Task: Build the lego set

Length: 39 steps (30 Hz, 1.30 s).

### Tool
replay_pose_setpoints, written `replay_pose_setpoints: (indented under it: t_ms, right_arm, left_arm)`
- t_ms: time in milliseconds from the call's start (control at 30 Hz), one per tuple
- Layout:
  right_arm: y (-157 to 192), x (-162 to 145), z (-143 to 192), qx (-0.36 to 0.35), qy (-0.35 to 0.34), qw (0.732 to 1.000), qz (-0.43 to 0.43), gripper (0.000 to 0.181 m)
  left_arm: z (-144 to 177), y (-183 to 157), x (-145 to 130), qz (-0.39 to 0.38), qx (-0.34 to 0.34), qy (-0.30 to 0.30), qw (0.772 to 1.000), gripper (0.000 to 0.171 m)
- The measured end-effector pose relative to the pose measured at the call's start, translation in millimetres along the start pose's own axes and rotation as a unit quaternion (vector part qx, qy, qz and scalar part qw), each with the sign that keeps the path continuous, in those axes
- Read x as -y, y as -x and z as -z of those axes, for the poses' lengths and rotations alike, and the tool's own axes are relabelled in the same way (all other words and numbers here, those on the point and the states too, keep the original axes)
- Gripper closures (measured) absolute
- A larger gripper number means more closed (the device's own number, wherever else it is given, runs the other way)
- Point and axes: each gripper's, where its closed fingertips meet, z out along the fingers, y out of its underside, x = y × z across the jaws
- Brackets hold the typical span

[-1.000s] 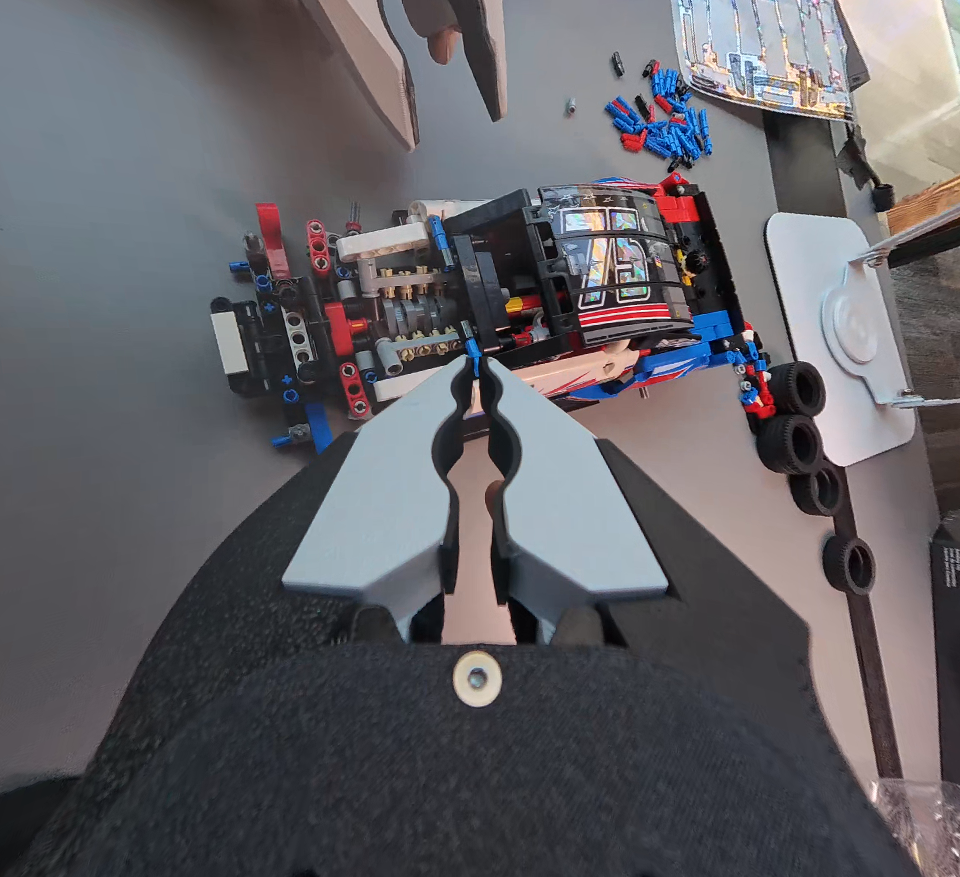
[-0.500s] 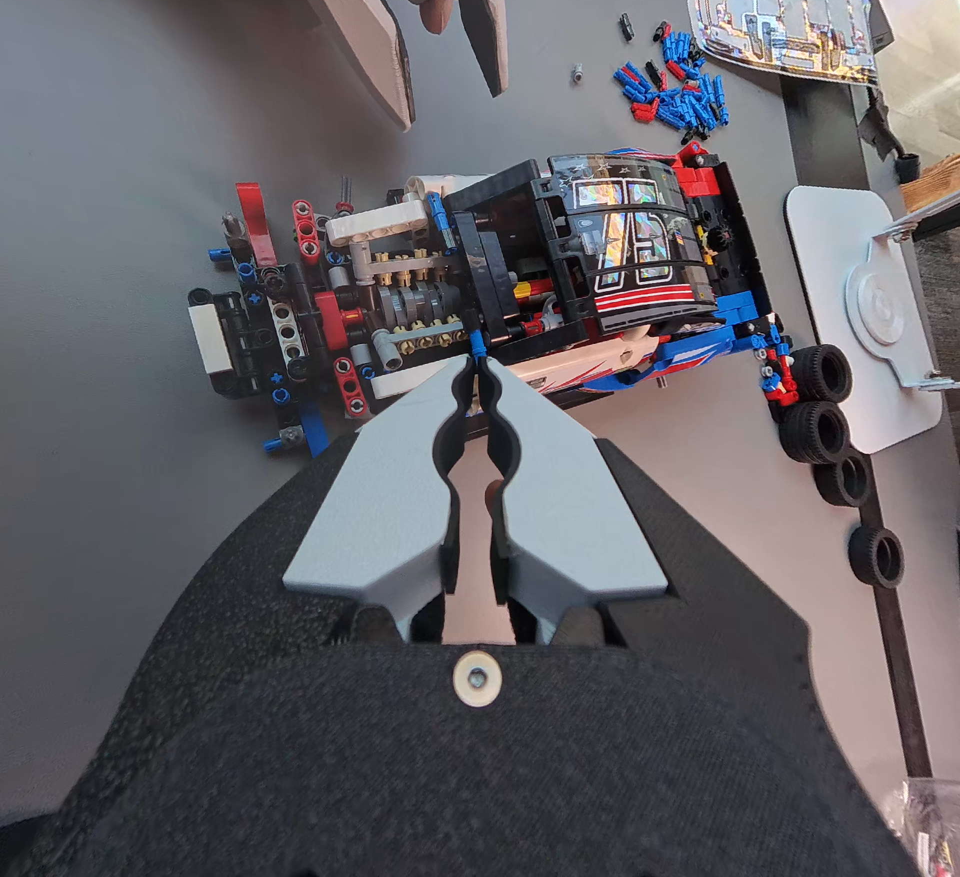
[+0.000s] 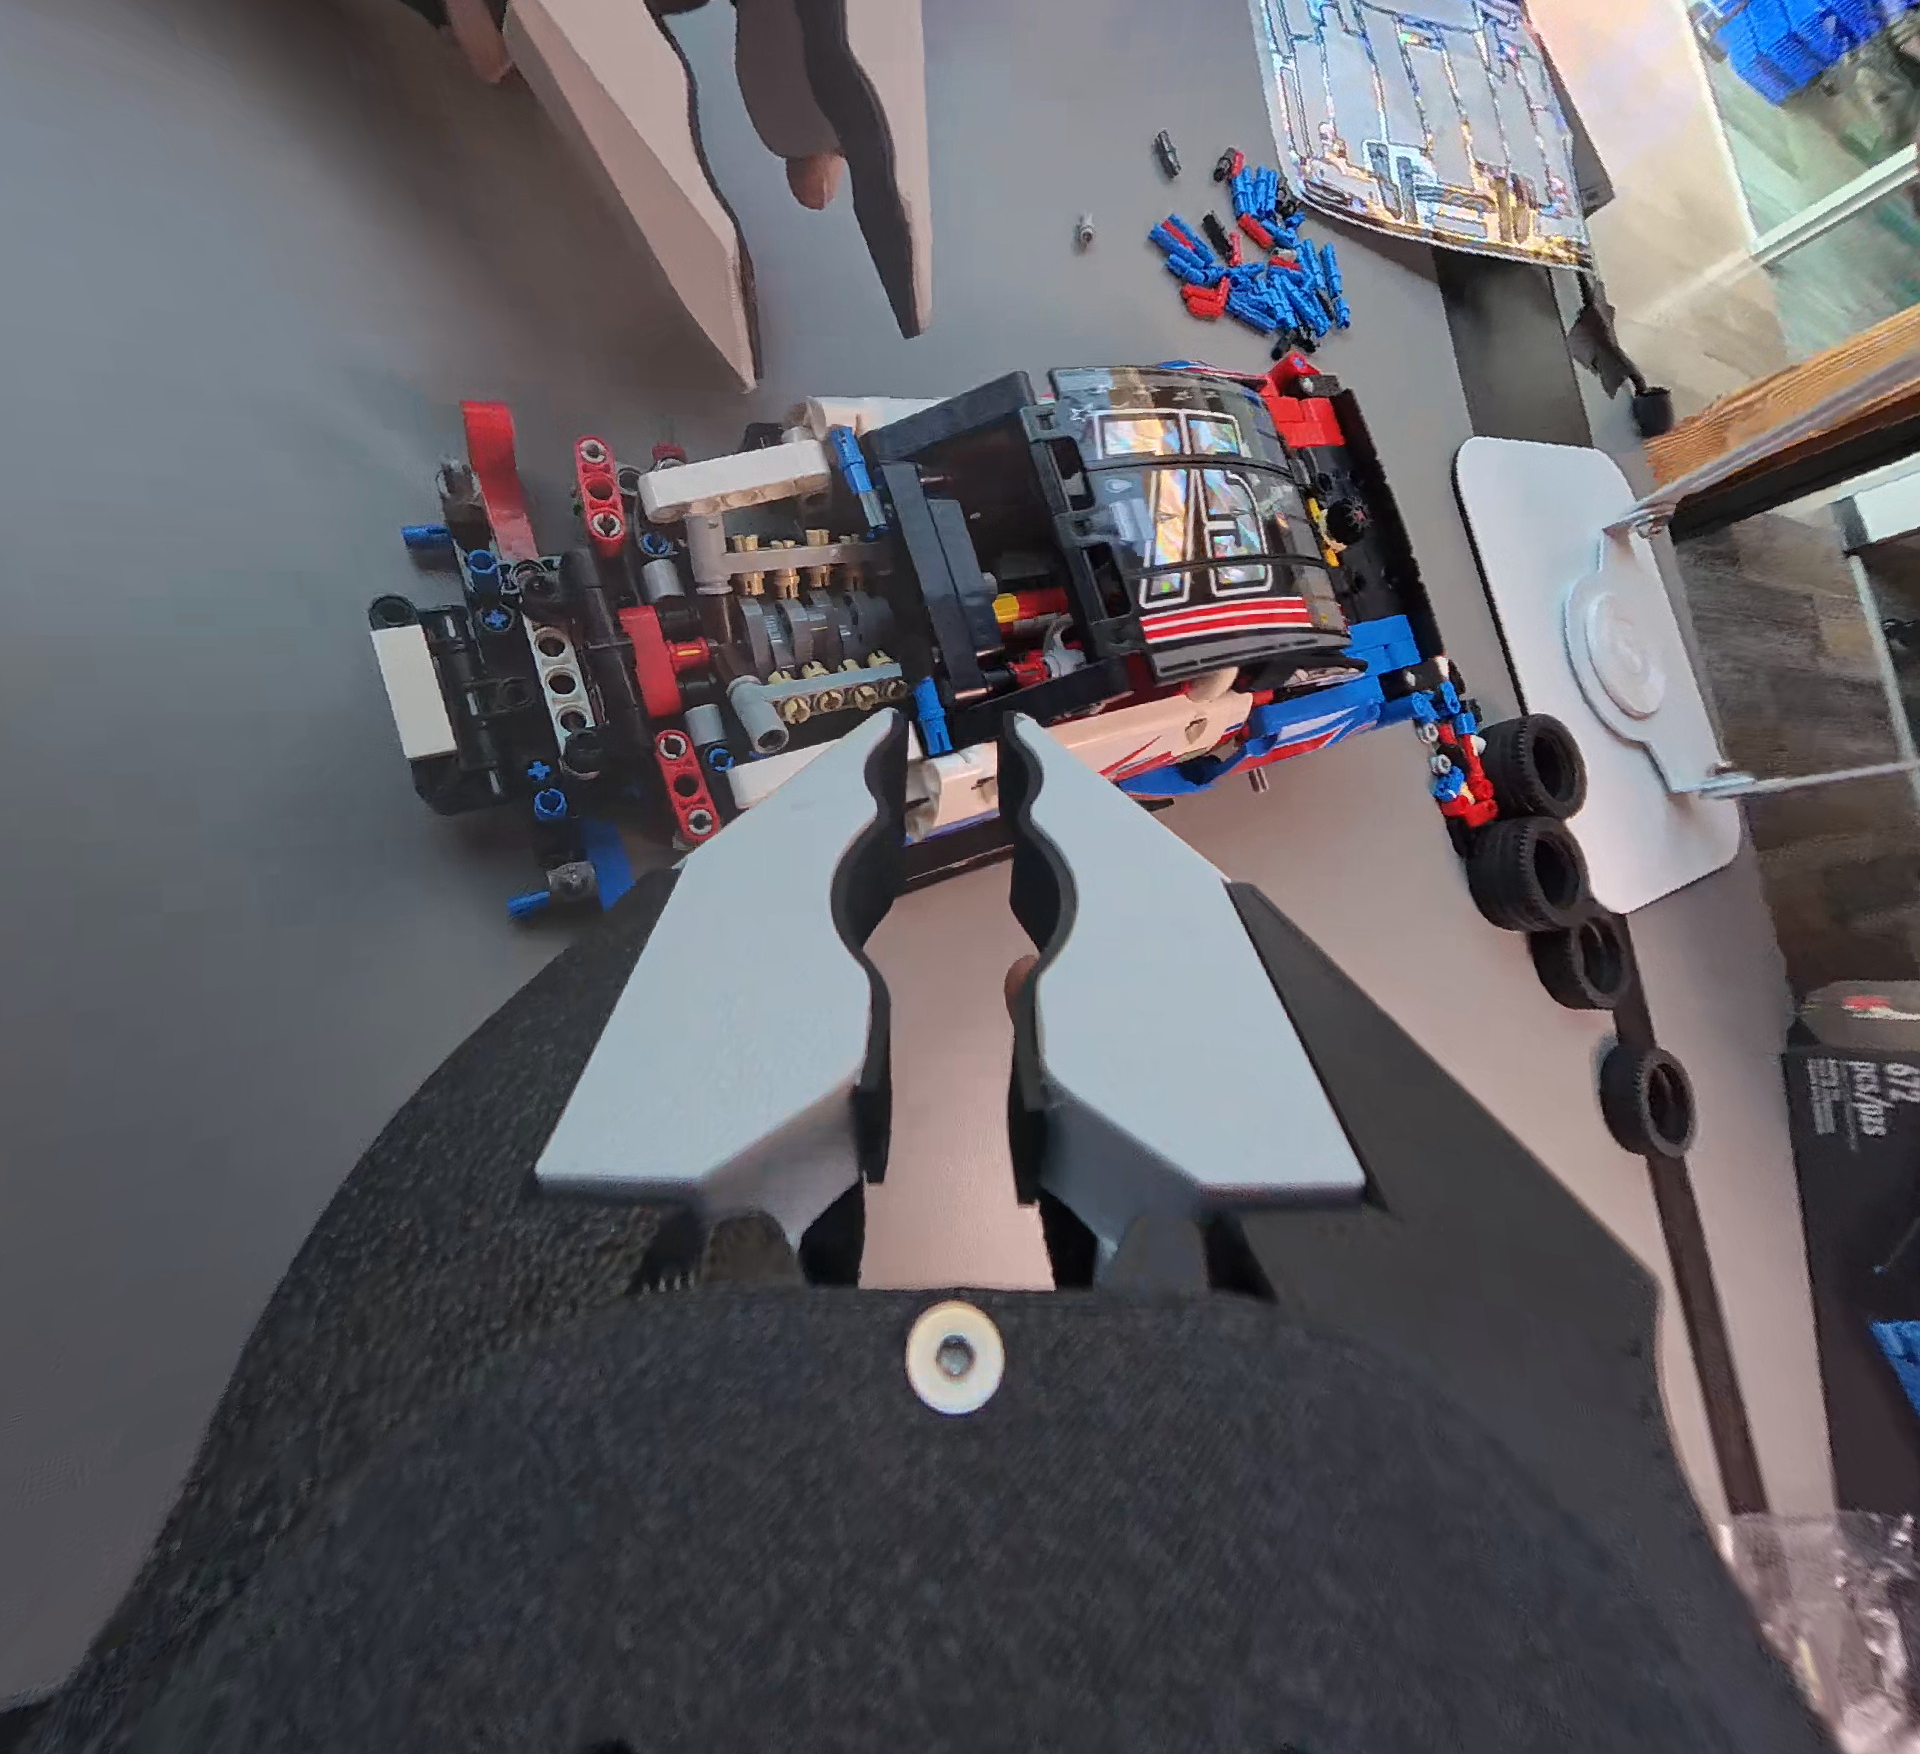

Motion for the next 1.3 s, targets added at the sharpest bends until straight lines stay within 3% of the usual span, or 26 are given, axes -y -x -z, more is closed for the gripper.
replay_pose_setpoints:
  t_ms: [267,600,833,1000,1167,1300]
  right_arm:
    - [4.4,-2.8,-18.5,-0.026,0.074,0.987,0.142,0.165]
    - [1.8,-1.5,-19.6,-0.048,0.108,0.956,0.269,0.173]
    - [2.1,-1.2,-19.4,-0.047,0.119,0.943,0.309,0.176]
    - [2.2,-0.8,-19.5,-0.047,0.115,0.950,0.288,0.175]
    - [10.4,21.7,-20.6,-0.024,0.028,0.992,0.119,0.163]
    - [13.6,39.4,-28.0,-0.041,-0.004,0.995,0.093,0.162]
  left_arm:
    - [-9.7,-3.8,-2.7,-0.102,0.041,0.023,0.994,0.144]
    - [-7.7,0.5,-4.6,-0.091,0.046,0.023,0.994,0.145]
    - [-7.5,0.8,-4.5,-0.091,0.047,0.022,0.995,0.145]
    - [-6.1,1.3,-2.6,-0.082,0.046,0.016,0.995,0.145]
    - [-2.5,4.3,0.6,-0.054,0.043,0.004,0.998,0.142]
    - [-2.8,4.2,0.1,-0.044,0.038,0.004,0.998,0.142]
